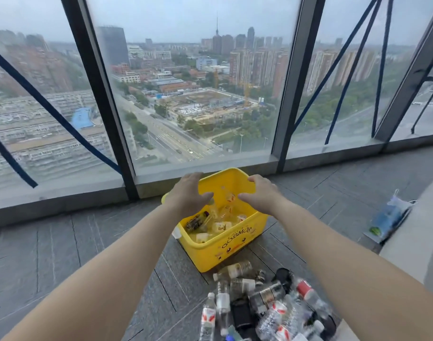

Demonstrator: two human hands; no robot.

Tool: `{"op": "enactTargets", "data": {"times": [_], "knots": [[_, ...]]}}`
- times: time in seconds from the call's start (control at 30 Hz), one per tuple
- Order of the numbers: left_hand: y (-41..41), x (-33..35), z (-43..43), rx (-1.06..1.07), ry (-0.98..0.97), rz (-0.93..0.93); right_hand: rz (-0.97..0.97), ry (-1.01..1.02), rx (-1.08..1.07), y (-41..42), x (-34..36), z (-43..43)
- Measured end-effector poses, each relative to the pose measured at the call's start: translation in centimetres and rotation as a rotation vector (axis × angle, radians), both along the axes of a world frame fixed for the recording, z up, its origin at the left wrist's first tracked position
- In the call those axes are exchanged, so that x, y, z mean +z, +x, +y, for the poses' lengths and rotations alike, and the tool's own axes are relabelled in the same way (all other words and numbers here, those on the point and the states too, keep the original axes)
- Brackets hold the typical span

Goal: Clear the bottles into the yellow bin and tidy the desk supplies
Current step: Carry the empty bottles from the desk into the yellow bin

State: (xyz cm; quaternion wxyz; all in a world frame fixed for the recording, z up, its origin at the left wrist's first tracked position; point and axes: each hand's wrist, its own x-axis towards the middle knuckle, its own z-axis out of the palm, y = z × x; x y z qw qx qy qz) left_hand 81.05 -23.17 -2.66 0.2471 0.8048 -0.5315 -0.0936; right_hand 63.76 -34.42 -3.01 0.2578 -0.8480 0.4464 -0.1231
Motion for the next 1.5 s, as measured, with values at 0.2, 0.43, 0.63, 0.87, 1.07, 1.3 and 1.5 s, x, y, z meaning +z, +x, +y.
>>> {"op": "enactTargets", "data": {"times": [0.2, 0.43, 0.63, 0.87, 1.07, 1.3, 1.5], "knots": [[-8.7, 2.3, 3.2, -0.072, -0.207, 0.088, -0.163, -0.015, 0.006, -7.9, 3.3, 5.2], [-20.7, 6.1, 5.7, -0.247, -0.278, 0.073, -0.126, -0.162, -0.078, -22.4, 7.2, 11.0], [-32.9, 7.4, 7.4, -0.438, -0.259, 0.06, -0.045, -0.224, -0.313, -38.2, 9.0, 16.3], [-47.7, 6.4, 10.1, -0.624, -0.235, 0.012, 0.094, -0.226, -0.543, -55.2, 8.5, 23.3], [-55.7, 5.3, 12.4, -0.718, -0.128, -0.062, 0.177, -0.219, -0.669, -65.2, 7.7, 27.5], [-61.0, 5.6, 9.2, -0.805, -0.065, -0.125, 0.273, -0.283, -0.817, -72.5, 6.3, 26.2], [-67.2, 4.0, 3.2, -0.876, 0.026, -0.22, 0.468, -0.302, -0.908, -76.6, 4.1, 20.9]]}}
